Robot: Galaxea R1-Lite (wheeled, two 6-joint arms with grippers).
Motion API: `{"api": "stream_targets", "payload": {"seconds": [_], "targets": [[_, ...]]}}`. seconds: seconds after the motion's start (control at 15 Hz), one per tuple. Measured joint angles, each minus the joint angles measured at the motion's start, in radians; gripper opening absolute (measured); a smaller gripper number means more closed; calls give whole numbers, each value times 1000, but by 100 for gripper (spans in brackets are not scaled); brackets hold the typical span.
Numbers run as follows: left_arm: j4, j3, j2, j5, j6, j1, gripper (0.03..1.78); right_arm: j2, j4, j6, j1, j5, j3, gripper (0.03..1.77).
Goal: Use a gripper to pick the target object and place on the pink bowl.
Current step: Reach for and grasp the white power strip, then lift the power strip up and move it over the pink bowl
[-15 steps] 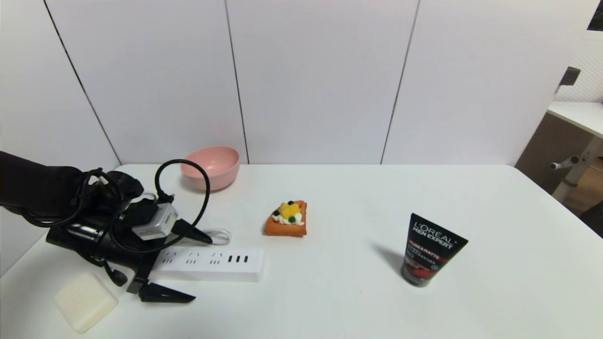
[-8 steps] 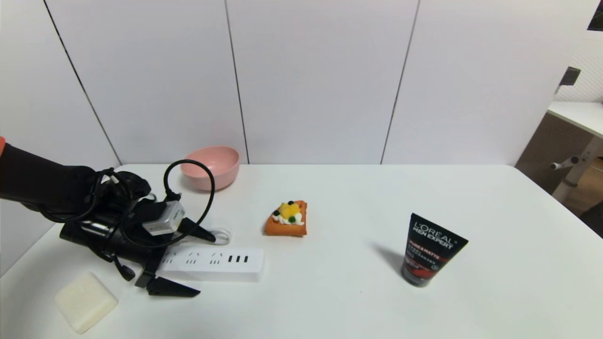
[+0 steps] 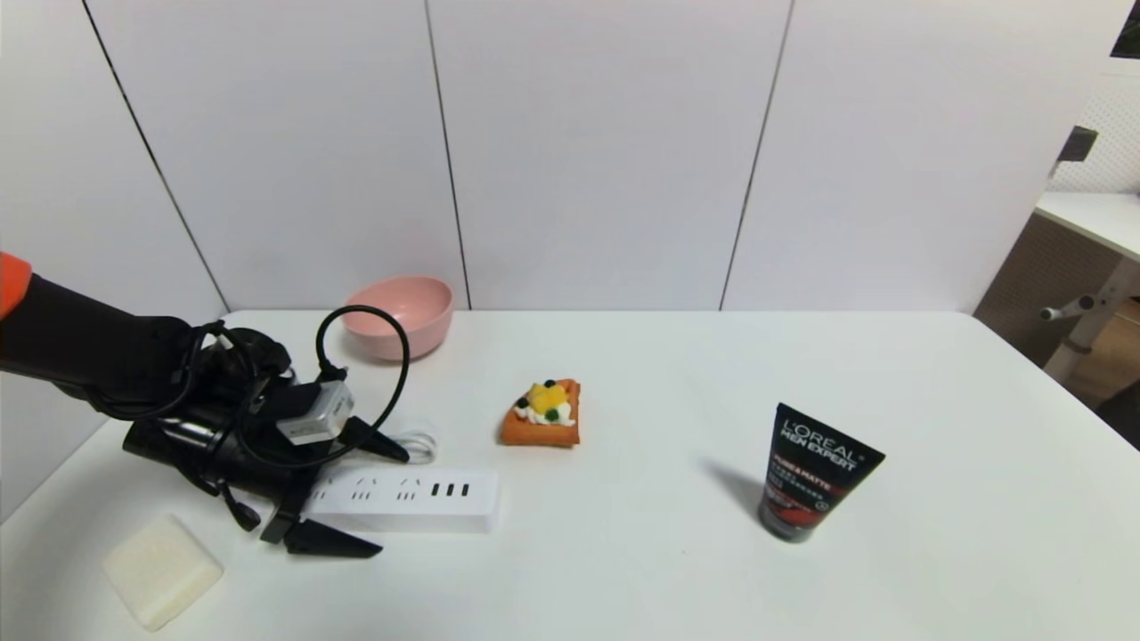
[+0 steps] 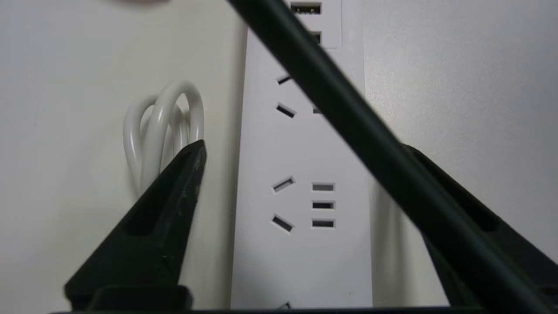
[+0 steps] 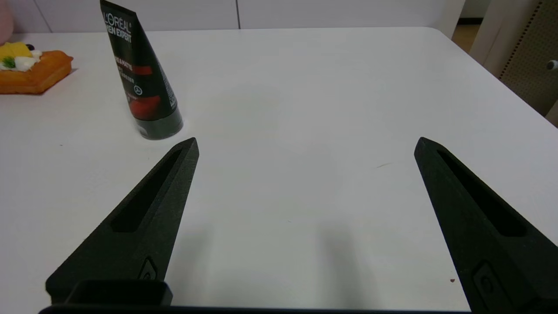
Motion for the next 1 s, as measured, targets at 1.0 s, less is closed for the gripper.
{"api": "stream_targets", "payload": {"seconds": [1.0], "targets": [[9,-20,-87,-6,-67,0,85,0,0,0,0,0,0,171]]}}
